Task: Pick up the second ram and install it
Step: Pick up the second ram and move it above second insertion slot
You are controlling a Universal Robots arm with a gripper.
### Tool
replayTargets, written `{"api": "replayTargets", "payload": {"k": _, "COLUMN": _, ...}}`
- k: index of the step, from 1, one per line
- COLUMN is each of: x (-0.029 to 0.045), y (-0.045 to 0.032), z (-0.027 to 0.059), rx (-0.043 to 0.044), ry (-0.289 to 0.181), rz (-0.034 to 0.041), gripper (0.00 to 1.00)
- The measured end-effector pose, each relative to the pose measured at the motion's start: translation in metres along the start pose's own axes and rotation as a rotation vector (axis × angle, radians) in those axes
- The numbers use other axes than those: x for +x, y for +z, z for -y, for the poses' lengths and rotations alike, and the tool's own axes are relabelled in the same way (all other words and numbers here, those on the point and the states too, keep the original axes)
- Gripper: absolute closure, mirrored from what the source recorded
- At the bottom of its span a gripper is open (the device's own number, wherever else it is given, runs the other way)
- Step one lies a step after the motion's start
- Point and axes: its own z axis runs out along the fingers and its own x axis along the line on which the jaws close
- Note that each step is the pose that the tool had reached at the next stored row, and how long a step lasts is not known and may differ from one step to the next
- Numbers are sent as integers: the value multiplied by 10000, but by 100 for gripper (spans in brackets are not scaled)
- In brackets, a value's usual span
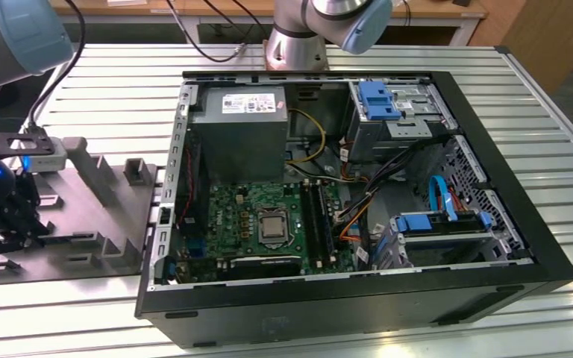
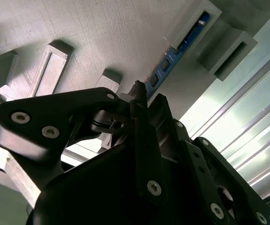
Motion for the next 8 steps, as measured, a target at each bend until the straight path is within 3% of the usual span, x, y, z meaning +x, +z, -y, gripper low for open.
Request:
{"api": "replayTargets", "payload": {"k": 7, "x": 0, "y": 3, "z": 0, "rx": 0, "ry": 0, "rz": 0, "gripper": 74}}
{"api": "replayTargets", "payload": {"k": 8, "x": 0, "y": 3, "z": 0, "rx": 0, "ry": 0, "rz": 0, "gripper": 81}}
